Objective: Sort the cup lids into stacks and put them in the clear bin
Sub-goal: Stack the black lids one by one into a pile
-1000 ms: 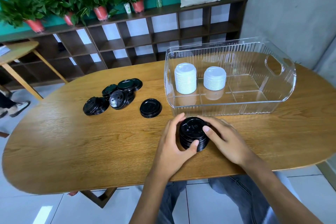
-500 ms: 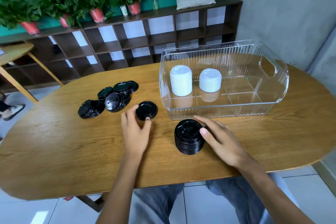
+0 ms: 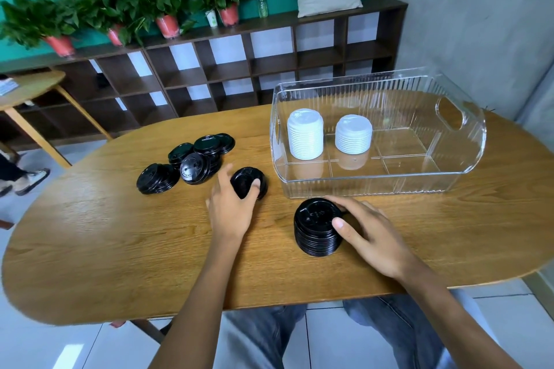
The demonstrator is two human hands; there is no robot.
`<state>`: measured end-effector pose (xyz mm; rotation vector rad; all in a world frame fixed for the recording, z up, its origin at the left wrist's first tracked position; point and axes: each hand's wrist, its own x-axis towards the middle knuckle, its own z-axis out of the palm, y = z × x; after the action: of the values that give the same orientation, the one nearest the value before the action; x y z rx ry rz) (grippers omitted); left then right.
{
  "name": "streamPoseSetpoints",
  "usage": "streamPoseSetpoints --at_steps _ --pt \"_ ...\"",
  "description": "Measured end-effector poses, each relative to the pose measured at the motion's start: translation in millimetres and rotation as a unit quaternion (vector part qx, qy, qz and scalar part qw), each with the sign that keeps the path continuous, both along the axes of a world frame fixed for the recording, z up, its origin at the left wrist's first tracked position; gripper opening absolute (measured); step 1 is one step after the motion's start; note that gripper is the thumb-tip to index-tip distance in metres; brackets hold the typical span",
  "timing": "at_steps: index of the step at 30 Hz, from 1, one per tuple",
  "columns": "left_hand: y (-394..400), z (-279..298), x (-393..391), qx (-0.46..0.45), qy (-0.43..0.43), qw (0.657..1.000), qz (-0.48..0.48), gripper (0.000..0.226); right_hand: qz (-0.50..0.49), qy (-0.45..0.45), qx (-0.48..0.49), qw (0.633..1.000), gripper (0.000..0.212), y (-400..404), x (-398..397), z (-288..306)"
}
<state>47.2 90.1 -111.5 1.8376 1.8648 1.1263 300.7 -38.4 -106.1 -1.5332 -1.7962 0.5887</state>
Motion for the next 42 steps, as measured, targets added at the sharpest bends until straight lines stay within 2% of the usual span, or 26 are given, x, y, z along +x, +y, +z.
streamPoseSetpoints --at_steps 5,7,11,16,22,26,29,32,34,37,42 --pt "-31.5 4.6 -2.2 0.018 -0.125 0.992 -0.004 0.062 0.005 -0.003 0.010 1.000 0.052 0.6 -1.6 2.5" --pt "-52.8 5.7 -7.1 0.009 -0.144 0.989 -0.024 0.066 0.004 -0.004 0.011 1.000 0.048 1.0 -2.3 2.8" --pt "-89.2 0.4 -18.9 -0.058 -0.066 0.992 -0.092 0.074 0.000 -0.002 0.007 1.000 0.060 1.3 -2.0 1.1" --pt "-92.8 4.3 -16.8 -0.066 0.044 0.990 -0.119 0.089 0.000 0.001 0.003 1.000 0.060 0.7 -0.8 -0.6" --pt "-86.8 2.1 -19.1 -0.052 0.072 0.990 -0.109 0.095 -0.001 0.001 0.003 1.000 0.055 1.6 -1.7 0.6" --pt "-88.4 -0.3 -20.2 -0.039 0.023 0.991 -0.124 0.093 -0.002 0.000 0.001 1.000 0.062 1.4 -1.2 -0.5" --pt "-90.2 -3.9 -23.1 -0.006 -0.077 0.986 -0.145 0.092 -0.001 -0.007 -0.002 1.000 0.063 1.7 -1.8 0.0" --pt "-93.9 -1.7 -19.2 0.055 -0.184 0.968 -0.161 0.084 -0.002 -0.011 -0.004 1.000 0.061 1.4 -2.4 0.8" --pt "-98.7 3.2 -9.6 0.089 -0.225 0.954 -0.177 0.080 -0.003 -0.009 -0.006 1.000 0.059 0.7 -2.2 1.0" --pt "-103.0 10.2 11.9 0.099 -0.226 0.946 -0.209 0.079 -0.007 0.011 -0.008 1.000 0.058 -0.5 -1.7 1.4" --pt "-103.7 6.7 42.6 0.063 -0.201 0.943 -0.259 0.078 -0.006 0.044 -0.009 0.999 0.058 -1.2 -1.5 2.8"
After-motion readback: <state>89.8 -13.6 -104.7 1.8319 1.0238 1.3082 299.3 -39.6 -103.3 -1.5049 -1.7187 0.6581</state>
